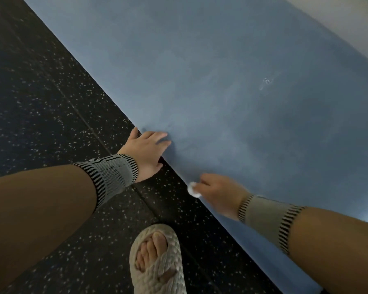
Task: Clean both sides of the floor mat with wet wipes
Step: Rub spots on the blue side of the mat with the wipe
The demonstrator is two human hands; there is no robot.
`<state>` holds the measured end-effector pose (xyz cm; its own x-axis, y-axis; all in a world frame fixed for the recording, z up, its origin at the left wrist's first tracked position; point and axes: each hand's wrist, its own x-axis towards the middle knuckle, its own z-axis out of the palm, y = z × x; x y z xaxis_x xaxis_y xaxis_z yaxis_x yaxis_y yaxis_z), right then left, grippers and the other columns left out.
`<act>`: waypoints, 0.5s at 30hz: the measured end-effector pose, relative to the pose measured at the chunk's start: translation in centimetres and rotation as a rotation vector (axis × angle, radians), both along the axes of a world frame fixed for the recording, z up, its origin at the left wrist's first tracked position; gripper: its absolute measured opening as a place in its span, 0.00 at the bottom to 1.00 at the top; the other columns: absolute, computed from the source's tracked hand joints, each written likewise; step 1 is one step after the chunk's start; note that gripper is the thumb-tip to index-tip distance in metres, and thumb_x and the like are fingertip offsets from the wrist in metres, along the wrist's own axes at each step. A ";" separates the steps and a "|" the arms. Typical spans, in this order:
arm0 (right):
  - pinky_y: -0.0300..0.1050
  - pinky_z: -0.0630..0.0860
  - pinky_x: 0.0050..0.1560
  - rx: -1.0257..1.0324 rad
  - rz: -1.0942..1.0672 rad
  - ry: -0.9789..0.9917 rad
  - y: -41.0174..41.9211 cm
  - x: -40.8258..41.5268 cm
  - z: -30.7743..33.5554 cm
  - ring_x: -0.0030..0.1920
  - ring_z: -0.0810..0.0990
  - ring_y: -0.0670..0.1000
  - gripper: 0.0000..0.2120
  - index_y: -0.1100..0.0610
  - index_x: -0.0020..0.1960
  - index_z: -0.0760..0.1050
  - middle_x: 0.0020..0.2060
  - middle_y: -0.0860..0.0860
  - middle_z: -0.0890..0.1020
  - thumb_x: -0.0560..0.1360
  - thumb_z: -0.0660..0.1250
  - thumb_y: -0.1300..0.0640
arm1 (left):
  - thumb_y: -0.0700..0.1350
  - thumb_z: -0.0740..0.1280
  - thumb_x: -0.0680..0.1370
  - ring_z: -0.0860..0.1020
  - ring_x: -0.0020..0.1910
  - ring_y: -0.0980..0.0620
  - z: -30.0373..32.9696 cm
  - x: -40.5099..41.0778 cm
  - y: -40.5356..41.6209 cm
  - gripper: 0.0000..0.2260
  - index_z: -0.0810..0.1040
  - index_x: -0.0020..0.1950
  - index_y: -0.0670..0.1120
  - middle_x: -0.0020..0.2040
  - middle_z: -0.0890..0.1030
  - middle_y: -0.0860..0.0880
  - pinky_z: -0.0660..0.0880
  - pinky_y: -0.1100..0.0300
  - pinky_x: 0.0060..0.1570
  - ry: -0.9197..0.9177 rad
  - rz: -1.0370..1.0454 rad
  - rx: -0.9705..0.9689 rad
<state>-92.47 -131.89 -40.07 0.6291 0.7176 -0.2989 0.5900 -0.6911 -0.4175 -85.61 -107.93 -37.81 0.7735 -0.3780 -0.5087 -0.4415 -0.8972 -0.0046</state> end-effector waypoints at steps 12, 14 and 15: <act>0.44 0.63 0.32 0.039 -0.098 -0.113 3.6 3.3 -0.6 0.33 0.67 0.48 0.13 0.51 0.36 0.67 0.32 0.47 0.68 0.78 0.59 0.47 | 0.54 0.59 0.79 0.54 0.76 0.49 -0.8 0.3 2.9 0.29 0.53 0.78 0.55 0.78 0.52 0.55 0.48 0.38 0.73 -0.037 0.128 -0.035; 0.43 0.63 0.31 0.078 -0.079 -0.063 1.5 1.9 -0.2 0.30 0.65 0.45 0.13 0.50 0.36 0.62 0.31 0.47 0.68 0.77 0.61 0.51 | 0.54 0.59 0.79 0.54 0.76 0.49 -1.0 0.3 3.5 0.28 0.54 0.77 0.54 0.78 0.52 0.55 0.49 0.38 0.73 -0.047 0.164 -0.035; 0.43 0.65 0.33 0.057 -0.078 0.005 1.2 1.6 0.1 0.33 0.68 0.47 0.10 0.48 0.39 0.65 0.35 0.48 0.70 0.77 0.62 0.56 | 0.54 0.59 0.79 0.54 0.75 0.49 -1.0 0.4 3.7 0.28 0.55 0.77 0.54 0.78 0.53 0.55 0.49 0.38 0.73 -0.052 0.190 -0.042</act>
<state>-90.91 -130.67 -40.00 0.6821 0.6825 -0.2628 0.5330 -0.7099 -0.4603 -85.16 -104.27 -38.82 0.8576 -0.2432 -0.4532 -0.2647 -0.9642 0.0164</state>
